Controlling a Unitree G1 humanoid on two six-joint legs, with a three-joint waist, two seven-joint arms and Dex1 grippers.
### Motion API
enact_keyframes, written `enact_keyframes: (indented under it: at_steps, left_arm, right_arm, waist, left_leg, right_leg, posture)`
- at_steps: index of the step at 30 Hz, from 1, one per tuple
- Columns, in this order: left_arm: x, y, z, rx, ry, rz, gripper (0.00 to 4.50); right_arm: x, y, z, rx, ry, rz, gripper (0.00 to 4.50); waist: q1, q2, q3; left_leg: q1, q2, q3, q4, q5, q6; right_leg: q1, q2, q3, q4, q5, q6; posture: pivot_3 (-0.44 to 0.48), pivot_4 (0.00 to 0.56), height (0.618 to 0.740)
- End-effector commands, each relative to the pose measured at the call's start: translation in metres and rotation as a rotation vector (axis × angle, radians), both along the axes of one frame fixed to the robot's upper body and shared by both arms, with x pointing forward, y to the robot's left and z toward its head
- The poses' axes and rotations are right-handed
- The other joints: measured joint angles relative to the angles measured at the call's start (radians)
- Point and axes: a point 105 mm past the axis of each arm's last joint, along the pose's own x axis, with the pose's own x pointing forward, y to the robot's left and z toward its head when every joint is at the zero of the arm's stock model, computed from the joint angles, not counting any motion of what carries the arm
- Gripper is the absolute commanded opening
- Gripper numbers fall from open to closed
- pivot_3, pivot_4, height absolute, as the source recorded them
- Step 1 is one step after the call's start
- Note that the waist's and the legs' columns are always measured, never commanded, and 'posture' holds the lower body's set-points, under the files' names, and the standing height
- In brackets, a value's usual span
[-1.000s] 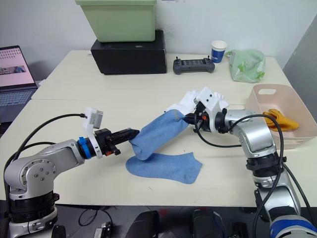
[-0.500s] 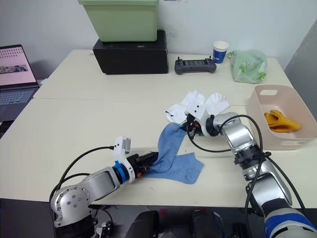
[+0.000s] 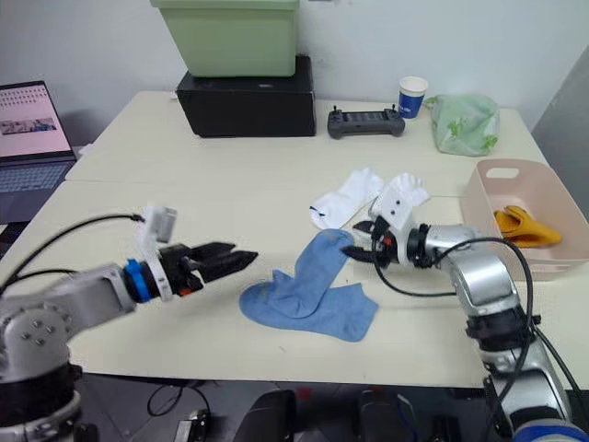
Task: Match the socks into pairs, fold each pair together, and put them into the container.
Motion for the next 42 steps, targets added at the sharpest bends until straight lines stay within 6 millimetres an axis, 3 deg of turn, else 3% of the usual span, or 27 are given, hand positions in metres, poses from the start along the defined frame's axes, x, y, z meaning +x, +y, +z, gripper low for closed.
enact_keyframes:
  at_steps: [1,9,14,18,22,28,32,42]
  left_arm:
    - [0.034,-0.012,-0.014,0.114,-0.085,-0.058,4.47]
    - [0.095,-0.061,-0.041,0.217,-0.156,-0.163,4.47]
    - [0.107,-0.078,-0.051,0.233,-0.161,-0.204,4.47]
    - [0.109,-0.084,-0.06,0.265,-0.157,-0.232,4.47]
    - [0.11,-0.086,-0.059,0.248,-0.155,-0.231,3.25]
    - [0.11,-0.085,-0.063,0.251,-0.15,-0.236,1.29]
    - [0.109,-0.085,-0.062,0.243,-0.149,-0.237,0.02]
    - [0.11,-0.076,-0.042,0.154,-0.165,-0.17,0.02]
  right_arm:
    - [-0.028,0.02,0.005,-0.011,-0.051,0.173,3.17]
    - [-0.045,0.052,-0.028,-0.127,-0.179,0.392,3.17]
    - [-0.033,0.073,-0.045,-0.148,-0.212,0.394,3.17]
    - [-0.026,0.078,-0.049,-0.178,-0.271,0.397,3.17]
    - [-0.029,0.072,-0.05,-0.196,-0.292,0.431,2.26]
    - [-0.028,0.069,-0.053,-0.207,-0.297,0.44,0.07]
    - [-0.022,0.069,-0.047,-0.161,-0.28,0.402,0.0]
    - [-0.019,0.055,-0.02,-0.124,-0.315,0.379,0.0]
  waist:
    - [0.0,0.0,0.0]
    - [-0.002,0.0,0.0]
    - [-0.007,0.0,0.0]
    - [-0.003,0.0,0.0]
    - [-0.001,0.0,0.0]
    - [-0.001,0.0,0.0]
    - [-0.003,0.0,0.0]
    - [-0.003,0.0,0.0]
  left_leg:
    - [0.0,0.0,0.0,0.0,0.0,0.0]
    - [-0.004,-0.003,0.001,0.001,-0.001,0.002]
    - [-0.004,-0.003,0.0,0.002,-0.001,0.002]
    - [-0.004,-0.001,-0.001,0.002,0.001,-0.001]
    - [-0.004,0.001,-0.001,0.003,0.001,-0.001]
    - [-0.004,0.001,-0.001,0.003,0.001,-0.001]
    - [-0.004,0.001,-0.001,0.003,0.001,-0.001]
    - [-0.004,0.002,-0.001,0.003,0.001,-0.001]
  right_leg:
    - [0.0,0.0,0.0,0.0,0.0,0.0]
    - [-0.004,0.002,-0.002,0.0,0.0,0.0]
    - [-0.005,0.003,-0.002,0.002,0.0,0.0]
    - [-0.005,0.003,-0.002,0.003,0.0,0.0]
    - [-0.004,0.002,-0.002,0.002,0.0,0.0]
    - [-0.004,0.001,-0.003,0.002,0.0,0.0]
    - [-0.004,0.001,-0.003,0.003,0.0,0.0]
    - [-0.004,0.001,-0.003,0.003,0.0,0.0]
  posture:
    - [0.0,0.15,0.74]
    - [0.0,0.15,0.74]
    - [0.0,0.15,0.74]
    - [0.0,0.15,0.74]
    - [0.0,0.15,0.74]
    - [0.0,0.15,0.74]
    - [0.0,0.15,0.74]
    - [0.0,0.15,0.74]
